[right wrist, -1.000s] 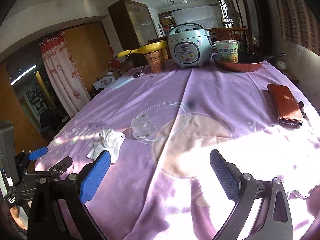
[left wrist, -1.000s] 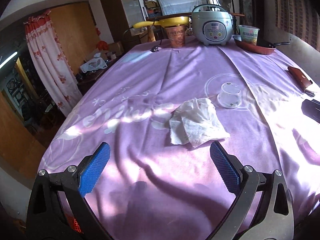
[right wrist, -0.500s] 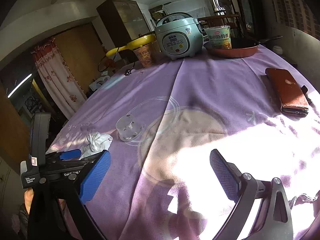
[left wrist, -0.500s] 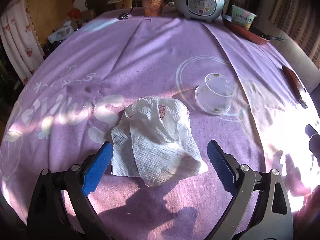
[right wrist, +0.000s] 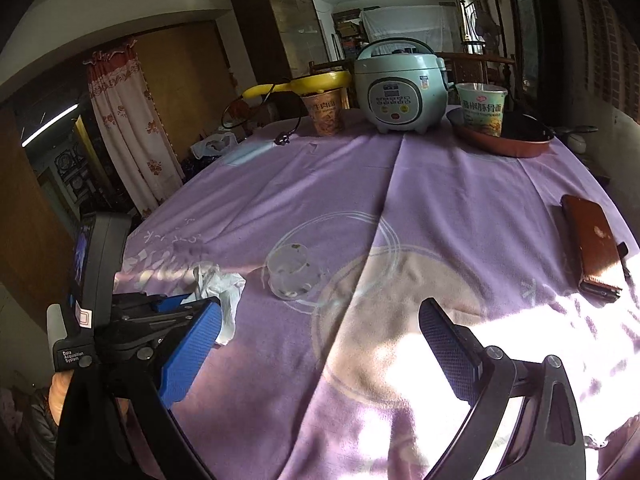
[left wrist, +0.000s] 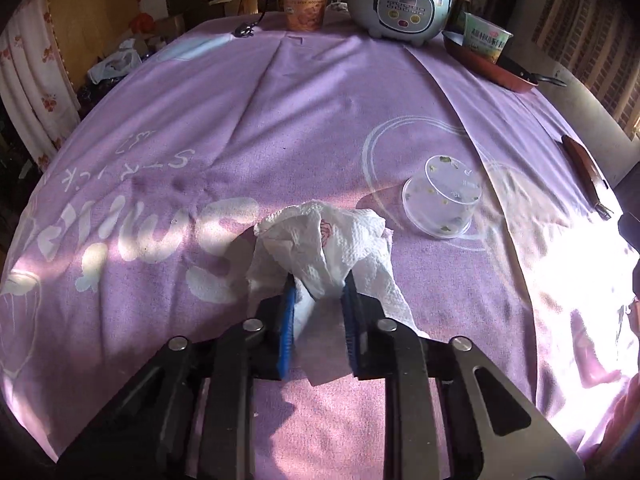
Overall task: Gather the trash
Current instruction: 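Close the left tool on the white paper napkin and lift it, then grasp the clear plastic cup with the right tool while the left tool holds the napkin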
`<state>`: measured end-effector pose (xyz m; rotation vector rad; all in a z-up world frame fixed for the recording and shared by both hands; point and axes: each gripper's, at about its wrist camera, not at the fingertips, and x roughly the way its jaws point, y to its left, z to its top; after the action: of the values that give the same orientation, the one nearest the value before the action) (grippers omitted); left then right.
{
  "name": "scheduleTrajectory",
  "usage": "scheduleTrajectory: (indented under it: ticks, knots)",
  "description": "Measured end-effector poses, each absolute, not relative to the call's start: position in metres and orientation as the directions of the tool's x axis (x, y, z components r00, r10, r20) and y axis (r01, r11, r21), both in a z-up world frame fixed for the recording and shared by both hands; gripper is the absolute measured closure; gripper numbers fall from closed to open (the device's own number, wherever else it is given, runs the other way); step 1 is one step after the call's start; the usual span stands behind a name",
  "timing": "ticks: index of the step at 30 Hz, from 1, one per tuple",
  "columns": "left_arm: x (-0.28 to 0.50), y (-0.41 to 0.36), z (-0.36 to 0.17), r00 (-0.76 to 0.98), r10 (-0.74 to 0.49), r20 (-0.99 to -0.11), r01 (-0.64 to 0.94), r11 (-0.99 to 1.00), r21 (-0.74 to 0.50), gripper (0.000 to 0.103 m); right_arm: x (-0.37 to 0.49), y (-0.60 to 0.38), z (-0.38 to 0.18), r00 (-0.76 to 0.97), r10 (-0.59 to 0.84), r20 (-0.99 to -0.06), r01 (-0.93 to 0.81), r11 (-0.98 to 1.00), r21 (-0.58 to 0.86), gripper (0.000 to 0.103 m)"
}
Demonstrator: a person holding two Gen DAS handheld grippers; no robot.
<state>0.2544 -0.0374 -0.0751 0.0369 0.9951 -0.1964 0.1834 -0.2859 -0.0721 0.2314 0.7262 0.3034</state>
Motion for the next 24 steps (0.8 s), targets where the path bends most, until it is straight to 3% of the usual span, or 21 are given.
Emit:
scheduleTrajectory:
  ticks: [5,12,21,24]
  knots:
    - [0.241,-0.011,-0.066,0.577,-0.125,-0.807,0.123,0.990,-0.066,0.087,0.215,-0.253,-0.058,0.701,0.346,-0.624,-0.244,0.938,0.246,0.006]
    - [0.237,0.004,-0.075,0.570,-0.112,-0.814,0.101,0.993,-0.065,0.085,0.253,-0.212,-0.098,0.643,0.282,-0.712,-0.262,0.955,0.142,0.007]
    - [0.236,0.001,-0.075,0.575,-0.112,-0.810,0.116,0.992,-0.054,0.081,0.270,-0.211,-0.123,0.602,0.279,-0.748,-0.251,0.956,0.154,0.007]
    - [0.239,0.002,-0.077,0.563,-0.114,-0.818,0.110,0.992,-0.062,0.075,0.271,-0.205,-0.124,0.609,0.270,-0.746,-0.262,0.956,0.132,0.014]
